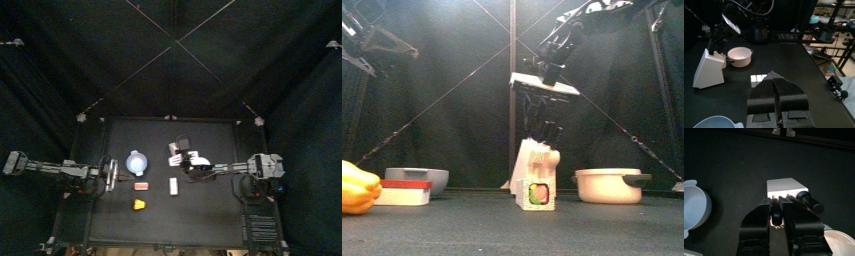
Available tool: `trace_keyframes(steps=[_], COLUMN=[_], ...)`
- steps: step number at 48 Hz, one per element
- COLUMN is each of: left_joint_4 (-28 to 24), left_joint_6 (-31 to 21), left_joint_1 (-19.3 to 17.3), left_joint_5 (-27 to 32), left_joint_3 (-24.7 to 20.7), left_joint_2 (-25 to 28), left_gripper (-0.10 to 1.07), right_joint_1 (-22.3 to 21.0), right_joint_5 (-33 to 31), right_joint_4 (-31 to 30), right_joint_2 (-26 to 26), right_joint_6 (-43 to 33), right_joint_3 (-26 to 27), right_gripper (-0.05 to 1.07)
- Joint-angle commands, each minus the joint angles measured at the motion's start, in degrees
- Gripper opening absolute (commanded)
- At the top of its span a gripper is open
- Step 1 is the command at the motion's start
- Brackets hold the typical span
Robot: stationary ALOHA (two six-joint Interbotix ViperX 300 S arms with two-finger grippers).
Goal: Grab cleaver with other hand
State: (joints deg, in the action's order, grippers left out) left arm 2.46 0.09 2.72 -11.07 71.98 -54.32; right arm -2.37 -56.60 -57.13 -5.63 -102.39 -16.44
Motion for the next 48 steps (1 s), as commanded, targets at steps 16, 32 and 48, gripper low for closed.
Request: trace_keyframes(steps=[16,32,48], left_joint_4=[0.09,0.00,0.09], left_joint_6=[0.00,0.00,0.18], left_joint_1=[-0.18,-0.18,-0.09], left_joint_5=[-0.35,-0.44,-0.53], left_joint_3=[-0.62,-0.62,-0.88], left_joint_2=[0.18,0.18,0.18], left_gripper=[-0.02,-0.02,-0.02], right_joint_1=[2.99,9.32,17.84], right_joint_5=[-2.37,-10.28,-13.80], right_joint_4=[-1.41,-5.27,-9.40], right_joint_2=[4.83,8.70,12.04], right_joint_6=[0.18,0.00,-0.09], right_joint_3=[2.55,2.46,1.85], right_gripper=[0.47,0.47,0.47])
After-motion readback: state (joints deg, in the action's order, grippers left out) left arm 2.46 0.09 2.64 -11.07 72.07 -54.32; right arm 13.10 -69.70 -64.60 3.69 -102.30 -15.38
